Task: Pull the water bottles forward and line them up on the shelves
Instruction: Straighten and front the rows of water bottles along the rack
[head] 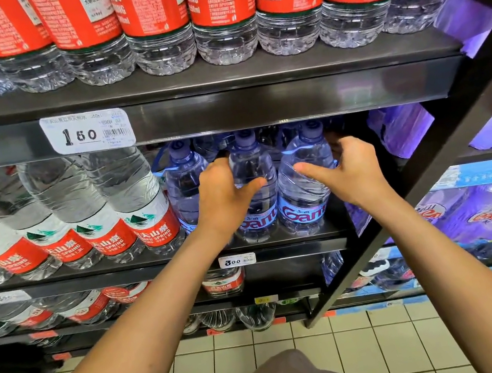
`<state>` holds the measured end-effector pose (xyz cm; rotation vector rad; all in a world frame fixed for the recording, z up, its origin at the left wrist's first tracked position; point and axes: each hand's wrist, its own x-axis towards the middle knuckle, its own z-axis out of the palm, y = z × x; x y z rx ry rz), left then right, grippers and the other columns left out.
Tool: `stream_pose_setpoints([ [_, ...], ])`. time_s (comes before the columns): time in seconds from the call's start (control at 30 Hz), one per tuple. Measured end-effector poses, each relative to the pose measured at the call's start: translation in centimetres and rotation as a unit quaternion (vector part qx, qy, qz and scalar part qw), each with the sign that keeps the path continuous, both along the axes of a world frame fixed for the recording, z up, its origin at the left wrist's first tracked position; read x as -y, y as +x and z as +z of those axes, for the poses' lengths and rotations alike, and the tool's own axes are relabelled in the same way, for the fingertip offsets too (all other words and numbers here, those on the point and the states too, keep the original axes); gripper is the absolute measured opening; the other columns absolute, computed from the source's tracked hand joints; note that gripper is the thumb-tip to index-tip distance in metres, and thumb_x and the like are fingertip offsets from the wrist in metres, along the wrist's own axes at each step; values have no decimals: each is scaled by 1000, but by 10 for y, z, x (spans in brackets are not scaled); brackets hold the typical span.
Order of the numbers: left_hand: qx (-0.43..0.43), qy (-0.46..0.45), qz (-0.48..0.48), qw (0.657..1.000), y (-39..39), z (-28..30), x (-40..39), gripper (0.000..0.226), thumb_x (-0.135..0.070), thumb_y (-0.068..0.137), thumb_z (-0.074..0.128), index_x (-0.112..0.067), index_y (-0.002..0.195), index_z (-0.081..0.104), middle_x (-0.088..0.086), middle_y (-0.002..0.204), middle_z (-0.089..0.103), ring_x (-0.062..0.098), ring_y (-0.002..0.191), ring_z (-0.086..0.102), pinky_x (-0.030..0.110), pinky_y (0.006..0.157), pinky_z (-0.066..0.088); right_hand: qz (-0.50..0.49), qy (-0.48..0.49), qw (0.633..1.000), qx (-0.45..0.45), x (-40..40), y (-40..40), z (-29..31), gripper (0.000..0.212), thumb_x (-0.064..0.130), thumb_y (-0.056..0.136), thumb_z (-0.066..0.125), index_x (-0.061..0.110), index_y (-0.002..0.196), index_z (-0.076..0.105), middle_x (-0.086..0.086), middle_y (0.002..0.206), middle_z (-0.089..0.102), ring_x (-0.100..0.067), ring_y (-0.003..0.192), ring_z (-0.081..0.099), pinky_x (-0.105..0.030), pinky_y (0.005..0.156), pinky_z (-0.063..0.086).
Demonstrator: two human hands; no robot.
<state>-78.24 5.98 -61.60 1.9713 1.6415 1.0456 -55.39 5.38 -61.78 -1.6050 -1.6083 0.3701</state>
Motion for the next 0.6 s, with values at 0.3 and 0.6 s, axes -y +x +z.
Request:
stream_pose_setpoints([
  [0.3,-12,-13,-25,1000,-4,1,-3,42,-32,80,80,-1,102,62,11,99,69,25,93,65,38,80,52,30,-1,999,11,-3,2,-1,40,52,69,84,21,93,75,16,80,70,1,81,68,-11,72,49],
  [0.6,-15,-8,-55,998,-8,3,-6,32,-26,82,80,-2,99,65,8,97,70,22,92,64,27,76,48,23,-18,1000,-4,-3,1,-4,34,49,71,84,20,86,73,12,79,73,5,76,68,-14,67,53],
])
